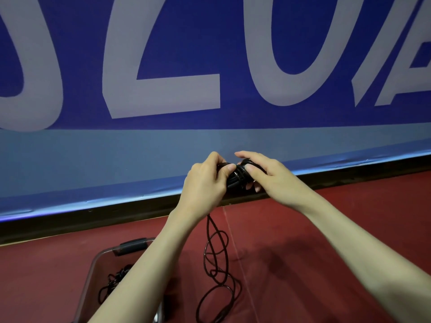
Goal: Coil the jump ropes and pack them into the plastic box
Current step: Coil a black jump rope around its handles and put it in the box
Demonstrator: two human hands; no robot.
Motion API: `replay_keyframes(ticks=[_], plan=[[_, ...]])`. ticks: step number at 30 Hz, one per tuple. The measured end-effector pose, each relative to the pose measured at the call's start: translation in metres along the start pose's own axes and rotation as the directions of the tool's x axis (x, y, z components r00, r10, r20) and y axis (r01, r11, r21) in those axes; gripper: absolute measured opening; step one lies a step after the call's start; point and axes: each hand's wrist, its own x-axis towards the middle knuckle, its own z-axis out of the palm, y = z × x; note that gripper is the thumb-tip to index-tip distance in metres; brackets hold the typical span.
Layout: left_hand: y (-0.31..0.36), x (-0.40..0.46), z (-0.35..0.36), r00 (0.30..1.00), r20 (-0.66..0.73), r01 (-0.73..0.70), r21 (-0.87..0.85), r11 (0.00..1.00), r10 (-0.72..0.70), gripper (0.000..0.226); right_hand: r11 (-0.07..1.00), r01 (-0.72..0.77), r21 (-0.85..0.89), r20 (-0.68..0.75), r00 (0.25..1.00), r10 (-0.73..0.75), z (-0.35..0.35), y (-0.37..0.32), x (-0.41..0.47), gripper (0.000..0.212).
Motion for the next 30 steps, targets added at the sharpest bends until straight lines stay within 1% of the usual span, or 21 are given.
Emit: replay_keyframes(ticks=[3, 5, 7, 9, 11, 14, 17, 19, 20, 22, 23, 25, 27, 28, 30], plan=[[-0.002, 0.001, -0.001, 1.0, -0.008, -0.003, 0.015, 1.0, 0.003, 0.02, 0.993, -0.025, 0.113, 0.053, 0.998, 0.019, -0.004, -0.001, 0.001, 0.032], [-0.002, 0.002, -0.003, 0.999, -0.019, -0.031, 0.039, 0.999, 0.032, 0.02, 0.983, -0.035, 0.18, 0.075, 0.997, 0.022, -0.008, -0.003, 0.001, 0.029], [-0.001, 0.003, -0.005, 0.996, -0.035, -0.077, 0.08, 0.994, 0.08, 0.02, 0.97, -0.036, 0.24, 0.067, 0.998, 0.02, -0.013, -0.003, 0.002, 0.028], [0.001, 0.004, -0.006, 0.99, -0.056, -0.124, 0.125, 0.984, 0.132, 0.021, 0.961, -0.053, 0.272, 0.052, 0.998, 0.04, -0.017, -0.001, 0.003, 0.031], [0.002, 0.003, -0.005, 0.982, -0.063, -0.167, 0.181, 0.969, 0.181, 0.023, 0.966, -0.096, 0.239, 0.061, 0.995, 0.083, -0.019, 0.003, 0.004, 0.033], [-0.001, 0.002, -0.003, 0.979, -0.052, -0.183, 0.186, 0.965, 0.195, 0.023, 0.986, -0.1, 0.131, 0.103, 0.991, 0.087, -0.017, 0.005, 0.0, 0.015], [-0.003, 0.002, -0.003, 0.98, -0.074, -0.172, 0.175, 0.97, 0.187, 0.024, 0.97, -0.126, 0.208, 0.114, 0.988, 0.104, -0.012, 0.004, -0.002, 0.019], [-0.002, 0.004, -0.004, 0.982, -0.091, -0.147, 0.174, 0.974, 0.165, 0.024, 0.966, -0.135, 0.221, 0.065, 0.99, 0.123, -0.004, 0.003, 0.0, 0.028], [-0.002, 0.005, -0.004, 0.985, -0.099, -0.124, 0.157, 0.98, 0.14, 0.023, 0.977, -0.117, 0.178, 0.009, 0.993, 0.117, 0.001, 0.003, 0.001, 0.032], [-0.002, 0.006, -0.005, 0.992, -0.099, -0.069, 0.075, 0.995, 0.076, 0.021, 0.999, -0.051, -0.017, -0.131, 0.99, 0.048, 0.009, 0.003, 0.001, 0.039], [-0.002, 0.006, -0.005, 0.996, -0.087, -0.034, 0.025, 0.999, 0.036, 0.021, 0.991, -0.03, -0.134, -0.173, 0.985, 0.007, 0.011, 0.002, 0.0, 0.042], [0.0, 0.006, -0.006, 0.998, -0.022, 0.058, -0.071, 0.996, -0.06, 0.021, 0.948, -0.028, -0.316, -0.195, 0.98, -0.036, 0.011, 0.001, -0.001, 0.045], [0.004, 0.006, -0.008, 0.985, 0.07, 0.166, -0.185, 0.968, -0.156, 0.021, 0.916, -0.04, -0.4, -0.192, 0.98, -0.042, 0.009, 0.001, 0.001, 0.047], [0.005, 0.005, -0.009, 0.974, 0.115, 0.218, -0.239, 0.946, -0.195, 0.021, 0.912, -0.03, -0.408, -0.187, 0.981, -0.052, 0.008, 0.001, 0.002, 0.048], [0.007, 0.006, -0.01, 0.95, 0.188, 0.299, -0.315, 0.901, -0.249, 0.022, 0.931, 0.013, -0.365, -0.173, 0.981, -0.082, 0.005, 0.001, 0.003, 0.049]])
